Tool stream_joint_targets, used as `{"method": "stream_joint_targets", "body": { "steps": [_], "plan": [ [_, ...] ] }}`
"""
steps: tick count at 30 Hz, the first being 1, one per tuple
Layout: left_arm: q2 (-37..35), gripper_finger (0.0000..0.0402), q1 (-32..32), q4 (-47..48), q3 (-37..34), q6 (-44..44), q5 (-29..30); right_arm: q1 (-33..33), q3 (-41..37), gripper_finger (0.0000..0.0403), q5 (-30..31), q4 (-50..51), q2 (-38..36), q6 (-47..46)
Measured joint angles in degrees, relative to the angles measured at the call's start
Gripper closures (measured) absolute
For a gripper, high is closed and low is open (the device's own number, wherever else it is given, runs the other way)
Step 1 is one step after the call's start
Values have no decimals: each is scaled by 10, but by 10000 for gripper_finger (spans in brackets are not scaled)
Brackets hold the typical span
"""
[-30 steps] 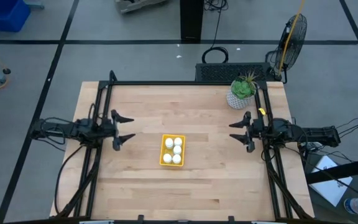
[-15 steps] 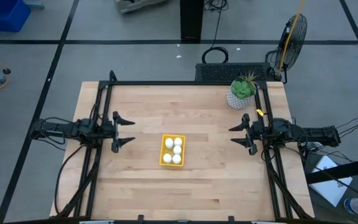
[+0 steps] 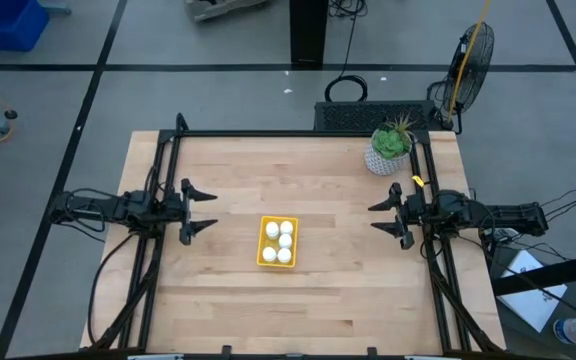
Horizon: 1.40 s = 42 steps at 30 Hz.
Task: Pick and place pill bottles into a basket
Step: Return to Home Position
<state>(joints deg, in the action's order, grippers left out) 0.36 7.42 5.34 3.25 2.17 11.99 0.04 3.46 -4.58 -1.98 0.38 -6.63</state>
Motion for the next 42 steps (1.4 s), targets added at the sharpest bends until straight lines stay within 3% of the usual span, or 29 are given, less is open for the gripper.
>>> {"method": "stream_joint_targets", "body": {
  "steps": [42],
  "plan": [
    [0,62,0,0,0,-4,1,0,0,193,0,0,0,-47]
  ]
}}
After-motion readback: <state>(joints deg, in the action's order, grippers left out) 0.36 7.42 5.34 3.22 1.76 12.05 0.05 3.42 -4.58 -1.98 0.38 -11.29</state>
